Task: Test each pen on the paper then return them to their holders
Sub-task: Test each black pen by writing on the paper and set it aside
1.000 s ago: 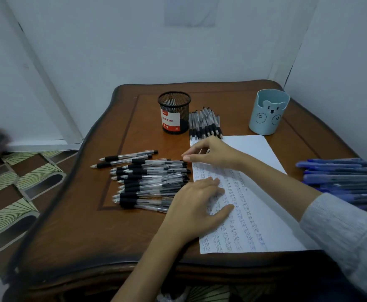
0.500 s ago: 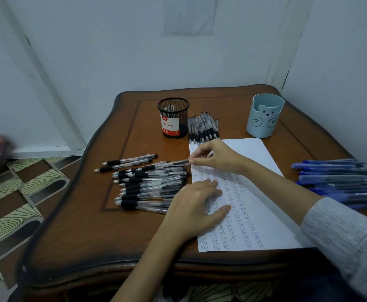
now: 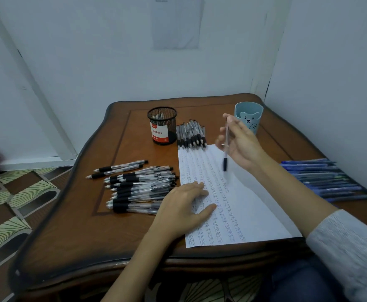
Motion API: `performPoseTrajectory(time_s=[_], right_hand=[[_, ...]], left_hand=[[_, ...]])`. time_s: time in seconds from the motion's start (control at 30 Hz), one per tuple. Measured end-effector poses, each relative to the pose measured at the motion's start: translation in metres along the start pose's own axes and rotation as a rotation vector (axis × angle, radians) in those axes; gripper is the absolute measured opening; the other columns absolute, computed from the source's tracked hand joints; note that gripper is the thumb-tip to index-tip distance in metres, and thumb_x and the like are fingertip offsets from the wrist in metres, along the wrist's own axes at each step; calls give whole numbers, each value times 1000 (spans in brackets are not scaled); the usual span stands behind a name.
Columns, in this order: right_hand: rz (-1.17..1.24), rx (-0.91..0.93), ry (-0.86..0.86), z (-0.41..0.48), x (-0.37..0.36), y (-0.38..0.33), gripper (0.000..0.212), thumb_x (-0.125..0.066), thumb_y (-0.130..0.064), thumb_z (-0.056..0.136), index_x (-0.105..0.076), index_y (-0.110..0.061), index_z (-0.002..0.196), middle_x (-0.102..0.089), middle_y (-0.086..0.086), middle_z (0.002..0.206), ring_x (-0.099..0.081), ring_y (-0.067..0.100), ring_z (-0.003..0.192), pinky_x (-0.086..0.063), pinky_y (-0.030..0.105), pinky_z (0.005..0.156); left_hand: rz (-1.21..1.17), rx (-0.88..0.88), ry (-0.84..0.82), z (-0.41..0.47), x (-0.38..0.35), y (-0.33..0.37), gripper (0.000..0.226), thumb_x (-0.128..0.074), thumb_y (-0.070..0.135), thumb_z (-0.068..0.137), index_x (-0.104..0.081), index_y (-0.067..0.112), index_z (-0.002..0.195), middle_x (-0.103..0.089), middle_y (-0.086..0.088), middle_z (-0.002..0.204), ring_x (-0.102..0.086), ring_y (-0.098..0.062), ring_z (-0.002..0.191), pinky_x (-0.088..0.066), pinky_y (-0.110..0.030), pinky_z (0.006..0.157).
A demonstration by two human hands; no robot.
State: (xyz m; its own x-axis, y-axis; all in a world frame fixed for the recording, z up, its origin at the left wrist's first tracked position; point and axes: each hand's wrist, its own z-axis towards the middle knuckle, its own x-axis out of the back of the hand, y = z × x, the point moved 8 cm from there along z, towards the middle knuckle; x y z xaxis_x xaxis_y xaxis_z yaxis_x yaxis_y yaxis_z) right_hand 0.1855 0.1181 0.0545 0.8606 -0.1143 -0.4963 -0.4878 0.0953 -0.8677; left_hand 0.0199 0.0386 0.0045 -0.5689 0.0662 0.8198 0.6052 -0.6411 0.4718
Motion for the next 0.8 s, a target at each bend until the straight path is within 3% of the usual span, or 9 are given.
performPoseTrajectory(time_s=[0.07,0.13,0.3,0.43,0.47,0.53,0.6,0.7,0.8], right_hand=[[-18,19,33,-3,9,-7,14,-47,-18,101,-57,-16,110,-50,2,74,-36,3,43,-33,13,39],[-34,12,45,-7,17,-11,13,-46,-17,101,-58,-14,105,-46,2,72,-28,2,41,-23,11,36],[72,-70,105,-21,35,-10,13,-47,-20,100,-54,-11,93,-46,3,72,-27,0,38,-20,10,36],[71,-65,167,-27,53,-8,29,-56,-20,95,-55,-6,120,-69,10,94,-34,2,34,-26,10,34],[120,-86,157,-28,55,-7,32,-51,-13,96,-51,0,126,-69,17,104,-44,1,37,-34,9,39],[248,-197,115,-33,56,4,36,-39,-15,99,-53,10,122,-67,25,110,-69,13,62,-52,12,70],[200,-287,107,-41,59,15,53,-29,-31,101,-69,4,104,-72,20,92,-67,22,68,-52,23,65],[44,-369,112,-52,59,28,62,-30,-47,101,-67,2,105,-59,8,55,-43,9,42,-31,15,38],[-56,-348,124,-58,58,38,29,-59,-30,93,-68,-4,86,-55,3,55,-43,3,38,-33,10,36]], left_hand=[[2,-5,-10,0,-1,0,47,-60,50,87,-63,21,124,-52,7,139,-43,-2,129,-36,-27,108],[8,-3,-9,0,-1,0,47,-60,51,87,-63,21,124,-52,7,139,-43,-2,130,-36,-27,108],[3,0,-10,-1,-2,-1,46,-60,51,87,-64,21,122,-54,6,138,-44,-3,129,-38,-30,107],[0,4,-9,-1,-2,0,46,-61,49,87,-64,20,123,-53,7,138,-44,-3,130,-37,-28,108],[0,4,-9,-1,-2,0,46,-61,49,87,-64,20,123,-53,7,138,-44,-3,130,-38,-28,108],[-1,5,-13,-1,-2,0,46,-61,49,87,-64,20,123,-53,6,138,-44,-4,130,-38,-30,108],[-5,8,-18,-1,-2,0,49,-58,53,86,-64,20,122,-53,6,138,-44,-4,130,-39,-31,107],[-9,17,-31,-1,-3,-1,56,-51,58,83,-64,20,122,-53,6,138,-44,-4,130,-39,-32,107],[-5,21,-41,-1,-4,-1,53,-54,56,85,-63,20,123,-53,6,139,-44,-4,130,-39,-33,107]])
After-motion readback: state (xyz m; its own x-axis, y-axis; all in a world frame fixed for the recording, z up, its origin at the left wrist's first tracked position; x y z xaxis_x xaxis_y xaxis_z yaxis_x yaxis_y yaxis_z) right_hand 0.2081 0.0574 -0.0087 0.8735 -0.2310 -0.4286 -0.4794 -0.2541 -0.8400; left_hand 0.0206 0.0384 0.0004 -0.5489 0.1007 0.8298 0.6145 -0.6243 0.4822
